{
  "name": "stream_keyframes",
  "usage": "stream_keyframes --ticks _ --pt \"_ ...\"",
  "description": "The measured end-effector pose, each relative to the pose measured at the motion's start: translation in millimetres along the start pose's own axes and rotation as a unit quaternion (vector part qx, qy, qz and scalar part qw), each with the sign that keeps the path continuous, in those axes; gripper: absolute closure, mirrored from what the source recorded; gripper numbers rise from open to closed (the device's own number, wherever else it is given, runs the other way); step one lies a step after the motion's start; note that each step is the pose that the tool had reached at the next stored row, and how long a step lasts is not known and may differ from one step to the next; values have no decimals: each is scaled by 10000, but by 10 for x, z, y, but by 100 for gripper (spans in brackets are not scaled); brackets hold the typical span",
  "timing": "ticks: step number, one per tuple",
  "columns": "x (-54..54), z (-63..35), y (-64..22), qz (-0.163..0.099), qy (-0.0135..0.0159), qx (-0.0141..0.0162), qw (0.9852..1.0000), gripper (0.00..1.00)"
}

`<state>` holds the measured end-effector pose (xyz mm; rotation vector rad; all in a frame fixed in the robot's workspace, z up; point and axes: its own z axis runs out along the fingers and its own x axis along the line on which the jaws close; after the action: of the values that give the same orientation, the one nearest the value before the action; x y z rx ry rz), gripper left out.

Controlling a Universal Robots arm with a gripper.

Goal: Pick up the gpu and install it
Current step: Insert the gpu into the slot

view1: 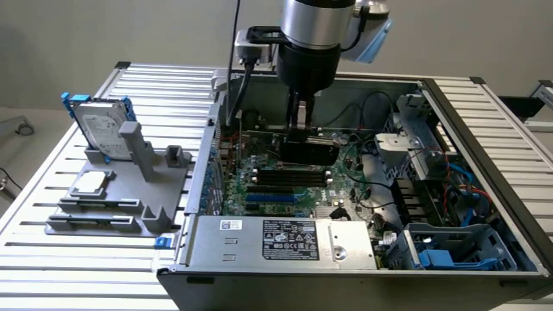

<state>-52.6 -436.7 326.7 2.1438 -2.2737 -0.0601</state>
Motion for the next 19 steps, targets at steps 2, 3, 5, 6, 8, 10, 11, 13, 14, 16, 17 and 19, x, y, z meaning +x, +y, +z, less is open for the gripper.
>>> stream_keyframes --ticks 2,3,5,6,8,10,11,13,14,16,17,19 --pt "16 4 2 -27 1 0 10000 74" --pt "25 5 2 -43 2 0 10000 74" --pt "43 8 2 -76 3 -1 10000 74" --pt "54 10 2 -88 4 -1 10000 74" --pt "81 14 5 -101 4 -1 9999 74" --pt "111 18 7 -115 5 -2 9999 74" --pt "123 20 8 -122 5 -2 9999 74" --pt "145 29 13 -137 5 -2 9999 74" --pt "151 36 15 -151 5 -2 9999 74" --pt "160 48 18 -185 7 -2 9998 74" --pt "165 53 20 -204 7 -2 9998 74" --pt "174 66 27 -235 10 0 9997 74"
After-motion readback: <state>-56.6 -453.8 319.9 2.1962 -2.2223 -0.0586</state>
